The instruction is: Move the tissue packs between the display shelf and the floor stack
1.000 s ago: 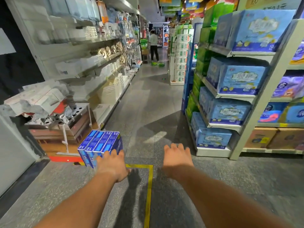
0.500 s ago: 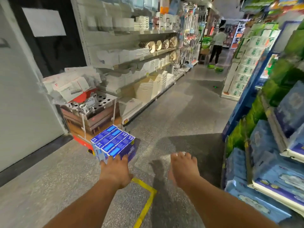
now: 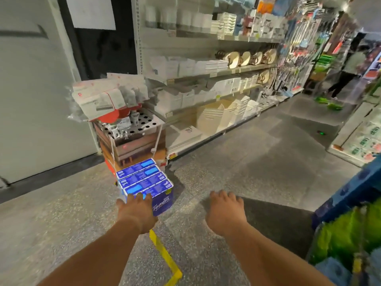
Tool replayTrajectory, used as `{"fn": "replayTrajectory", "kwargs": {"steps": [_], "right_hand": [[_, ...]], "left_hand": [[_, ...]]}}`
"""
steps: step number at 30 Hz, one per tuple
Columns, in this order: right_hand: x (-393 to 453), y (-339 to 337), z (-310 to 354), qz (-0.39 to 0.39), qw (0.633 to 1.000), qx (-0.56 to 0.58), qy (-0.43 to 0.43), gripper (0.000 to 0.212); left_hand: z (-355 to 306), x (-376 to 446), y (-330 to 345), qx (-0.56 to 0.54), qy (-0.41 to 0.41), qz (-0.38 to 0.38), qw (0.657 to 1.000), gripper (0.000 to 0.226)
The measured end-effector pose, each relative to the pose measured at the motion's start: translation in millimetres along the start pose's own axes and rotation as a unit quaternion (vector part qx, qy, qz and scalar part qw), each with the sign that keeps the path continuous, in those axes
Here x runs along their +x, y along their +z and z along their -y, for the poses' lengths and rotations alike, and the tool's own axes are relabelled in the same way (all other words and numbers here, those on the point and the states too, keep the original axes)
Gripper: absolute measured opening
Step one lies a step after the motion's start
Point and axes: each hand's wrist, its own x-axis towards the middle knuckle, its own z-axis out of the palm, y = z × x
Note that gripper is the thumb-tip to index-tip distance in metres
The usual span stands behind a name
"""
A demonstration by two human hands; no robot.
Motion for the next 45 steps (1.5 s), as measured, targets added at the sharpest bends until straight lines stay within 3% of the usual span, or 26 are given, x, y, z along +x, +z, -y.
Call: {"fn": "replayTrajectory", "kwargs": {"steps": [12, 18, 24, 32, 37, 45], "right_hand": [[232, -22, -50, 0.027, 0.978, -0.066, -0.196, 0.056], [318, -8, -22, 0.079, 0.960, -0.084, -0.256, 0.067], [385, 38, 16, 0.097, 0.951, -0.082, -0.283, 0.079], [471, 89, 43, 0.132, 0.954, -0.088, -0.254, 0.082], [527, 156, 70, 0.127, 0.947, -0.088, -0.281, 0.082], [631, 363, 91, 0.118, 0.938, -0.101, -0.311, 0.085]], "left_hand": [[-68, 115, -18, -0.064, -0.189, 0.015, 0.980, 0.086], [-65, 162, -15, -0.080, -0.254, 0.035, 0.963, 0.087], [-31, 236, 16, -0.078, -0.254, 0.060, 0.962, 0.088], [-7, 316, 74, -0.087, -0.244, 0.121, 0.958, 0.089], [12, 370, 134, -0.100, -0.246, 0.119, 0.957, 0.094], [25, 497, 323, -0.086, -0.241, 0.102, 0.961, 0.101]]}}
